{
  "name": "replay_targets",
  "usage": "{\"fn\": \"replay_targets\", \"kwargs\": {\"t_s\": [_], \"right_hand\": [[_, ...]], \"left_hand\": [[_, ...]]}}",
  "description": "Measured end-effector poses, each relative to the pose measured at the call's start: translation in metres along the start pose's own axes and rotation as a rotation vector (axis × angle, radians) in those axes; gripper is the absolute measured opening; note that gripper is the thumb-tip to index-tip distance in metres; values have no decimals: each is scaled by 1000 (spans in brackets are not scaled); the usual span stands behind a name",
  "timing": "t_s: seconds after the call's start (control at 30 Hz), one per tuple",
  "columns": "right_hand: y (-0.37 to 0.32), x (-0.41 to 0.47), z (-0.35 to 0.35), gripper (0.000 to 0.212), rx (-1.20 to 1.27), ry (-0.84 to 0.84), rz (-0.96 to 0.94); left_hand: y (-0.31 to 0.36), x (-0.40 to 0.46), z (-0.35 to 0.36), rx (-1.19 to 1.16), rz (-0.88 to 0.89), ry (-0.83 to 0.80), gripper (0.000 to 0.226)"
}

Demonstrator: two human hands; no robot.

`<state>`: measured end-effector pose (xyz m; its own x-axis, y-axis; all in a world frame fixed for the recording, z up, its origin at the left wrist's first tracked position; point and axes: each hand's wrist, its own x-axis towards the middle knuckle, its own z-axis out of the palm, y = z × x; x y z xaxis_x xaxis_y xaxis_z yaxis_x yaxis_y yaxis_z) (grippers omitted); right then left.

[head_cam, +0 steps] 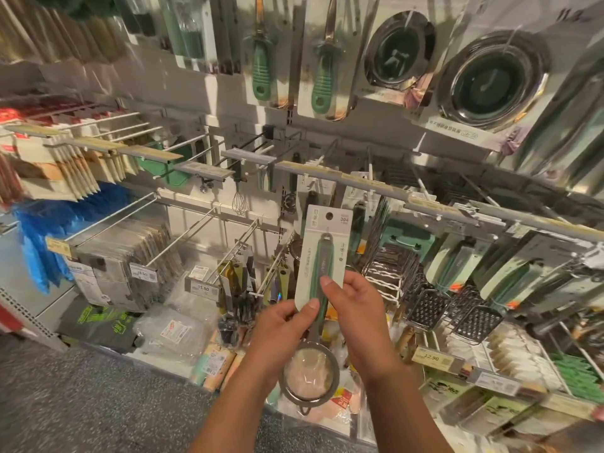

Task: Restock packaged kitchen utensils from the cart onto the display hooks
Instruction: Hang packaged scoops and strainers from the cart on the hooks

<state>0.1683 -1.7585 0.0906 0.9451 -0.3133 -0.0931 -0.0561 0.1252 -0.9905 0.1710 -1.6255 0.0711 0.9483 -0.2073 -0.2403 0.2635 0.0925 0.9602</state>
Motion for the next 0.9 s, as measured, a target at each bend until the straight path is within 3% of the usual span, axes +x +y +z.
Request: {"fn": "replay_targets", "kwargs": {"t_s": [0.1, 0.23, 0.6, 0.9], "right_hand": [[2, -2, -3, 9, -6, 51, -29], [-1, -1, -12, 13, 33, 104, -48], [-17, 20, -20, 8, 30, 195, -66], [-35, 59, -7, 19, -12, 314, -23]], "left_hand": [[-5, 5, 1, 43, 1, 8, 31], [-7, 10, 3, -12, -27, 10, 11], [0, 19, 9, -6, -13, -27, 14], [6, 24, 4, -26, 19, -8, 13]]}}
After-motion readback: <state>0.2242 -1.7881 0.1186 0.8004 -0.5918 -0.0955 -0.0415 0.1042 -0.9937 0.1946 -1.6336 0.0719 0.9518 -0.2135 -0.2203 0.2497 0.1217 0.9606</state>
